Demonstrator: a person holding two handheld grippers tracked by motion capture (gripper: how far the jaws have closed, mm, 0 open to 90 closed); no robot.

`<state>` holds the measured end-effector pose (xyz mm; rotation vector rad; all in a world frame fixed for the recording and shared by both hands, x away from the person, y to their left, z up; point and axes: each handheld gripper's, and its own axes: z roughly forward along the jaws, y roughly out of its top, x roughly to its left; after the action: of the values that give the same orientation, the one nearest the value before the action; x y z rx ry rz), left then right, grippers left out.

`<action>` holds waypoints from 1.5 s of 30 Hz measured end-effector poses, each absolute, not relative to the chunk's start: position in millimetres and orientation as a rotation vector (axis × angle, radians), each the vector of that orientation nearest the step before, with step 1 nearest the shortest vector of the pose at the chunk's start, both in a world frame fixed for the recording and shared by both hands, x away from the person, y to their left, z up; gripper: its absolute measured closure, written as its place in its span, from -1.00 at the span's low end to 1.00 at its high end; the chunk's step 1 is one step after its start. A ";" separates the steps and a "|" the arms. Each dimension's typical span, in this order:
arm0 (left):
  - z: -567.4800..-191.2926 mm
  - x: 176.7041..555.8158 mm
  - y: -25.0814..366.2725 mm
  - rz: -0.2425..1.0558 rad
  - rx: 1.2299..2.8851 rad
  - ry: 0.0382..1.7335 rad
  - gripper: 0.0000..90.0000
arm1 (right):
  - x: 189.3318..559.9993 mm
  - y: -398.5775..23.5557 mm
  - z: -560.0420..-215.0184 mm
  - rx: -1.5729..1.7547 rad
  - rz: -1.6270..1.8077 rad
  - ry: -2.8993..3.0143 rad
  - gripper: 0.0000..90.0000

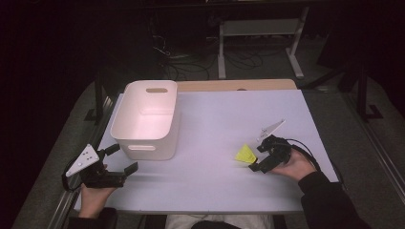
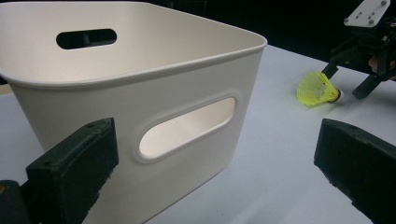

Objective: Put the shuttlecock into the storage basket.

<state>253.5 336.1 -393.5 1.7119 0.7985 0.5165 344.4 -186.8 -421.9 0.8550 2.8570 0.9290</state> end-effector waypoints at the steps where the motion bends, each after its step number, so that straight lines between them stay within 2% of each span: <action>1: -393.5 253.5 336.1 0.516 1.712 0.799 -1.00 | 344.1 -187.0 -422.4 0.860 0.925 2.861 -0.69; 20: -393.4 253.2 335.9 0.515 1.711 0.797 -1.00 | 341.4 -192.8 -425.3 0.812 0.951 2.858 -0.01; 27: -393.3 253.0 335.7 0.515 1.712 0.796 -1.00 | 342.4 -194.3 -426.8 0.824 0.946 2.872 0.14; 33: -393.4 252.7 335.6 0.514 1.710 0.797 -1.00 | 343.8 -194.5 -429.2 0.844 0.917 2.869 0.18; 41: -393.4 252.6 335.6 0.512 1.712 0.795 -1.00 | 344.5 -195.4 -429.8 0.850 0.916 2.878 0.36; 45: -393.4 252.7 335.5 0.511 1.713 0.794 -1.00 | 344.5 -196.0 -429.5 0.852 0.923 2.885 0.39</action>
<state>252.7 335.5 -393.4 1.7127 0.7940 0.5106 344.5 -196.0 -429.5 0.8524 2.8852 0.9225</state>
